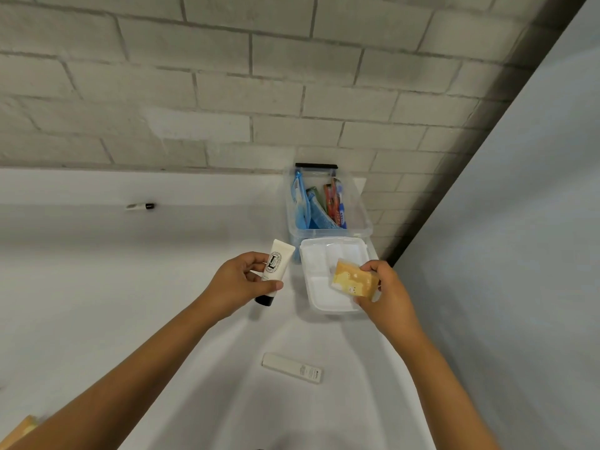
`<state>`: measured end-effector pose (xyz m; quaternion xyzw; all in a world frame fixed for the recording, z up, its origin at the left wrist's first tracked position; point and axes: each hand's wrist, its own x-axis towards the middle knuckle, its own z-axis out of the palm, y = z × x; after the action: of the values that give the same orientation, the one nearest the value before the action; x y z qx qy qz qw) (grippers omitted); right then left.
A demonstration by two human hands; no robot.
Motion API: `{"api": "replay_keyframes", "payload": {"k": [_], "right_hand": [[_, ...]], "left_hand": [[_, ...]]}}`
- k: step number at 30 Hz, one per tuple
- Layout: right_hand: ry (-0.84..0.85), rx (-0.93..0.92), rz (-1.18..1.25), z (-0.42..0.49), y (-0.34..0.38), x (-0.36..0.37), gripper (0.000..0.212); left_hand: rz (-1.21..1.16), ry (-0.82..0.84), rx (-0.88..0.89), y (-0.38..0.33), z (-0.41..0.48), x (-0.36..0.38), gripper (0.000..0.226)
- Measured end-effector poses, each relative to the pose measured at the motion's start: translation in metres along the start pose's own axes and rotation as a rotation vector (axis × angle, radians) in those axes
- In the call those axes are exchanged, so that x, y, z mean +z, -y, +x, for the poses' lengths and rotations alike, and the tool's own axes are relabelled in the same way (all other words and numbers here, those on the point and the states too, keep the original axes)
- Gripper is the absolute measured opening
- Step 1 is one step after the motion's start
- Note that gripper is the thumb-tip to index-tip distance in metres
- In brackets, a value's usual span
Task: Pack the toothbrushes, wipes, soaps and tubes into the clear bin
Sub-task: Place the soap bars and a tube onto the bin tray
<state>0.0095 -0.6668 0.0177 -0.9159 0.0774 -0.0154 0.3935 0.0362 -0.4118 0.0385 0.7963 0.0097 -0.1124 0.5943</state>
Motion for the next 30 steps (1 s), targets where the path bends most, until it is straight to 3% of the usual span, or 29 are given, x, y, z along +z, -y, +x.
{"api": "replay_keyframes", "payload": {"k": [7, 20, 25, 30], "right_hand": [[-0.121, 0.039, -0.047, 0.0, -0.006, -0.003, 0.027], [-0.151, 0.106, 0.078, -0.004, 0.002, -0.002, 0.015], [-0.127, 0.137, 0.055, -0.002, 0.001, -0.004, 0.025], [-0.102, 0.159, 0.026, -0.004, 0.003, -0.009, 0.057]], "left_hand": [[-0.012, 0.008, -0.002, -0.001, 0.001, 0.004, 0.042], [0.037, 0.013, -0.013, -0.006, 0.003, 0.007, 0.047], [0.06, 0.011, -0.004, -0.01, 0.005, 0.009, 0.053], [0.063, 0.021, 0.003, -0.012, 0.008, 0.013, 0.053]]}}
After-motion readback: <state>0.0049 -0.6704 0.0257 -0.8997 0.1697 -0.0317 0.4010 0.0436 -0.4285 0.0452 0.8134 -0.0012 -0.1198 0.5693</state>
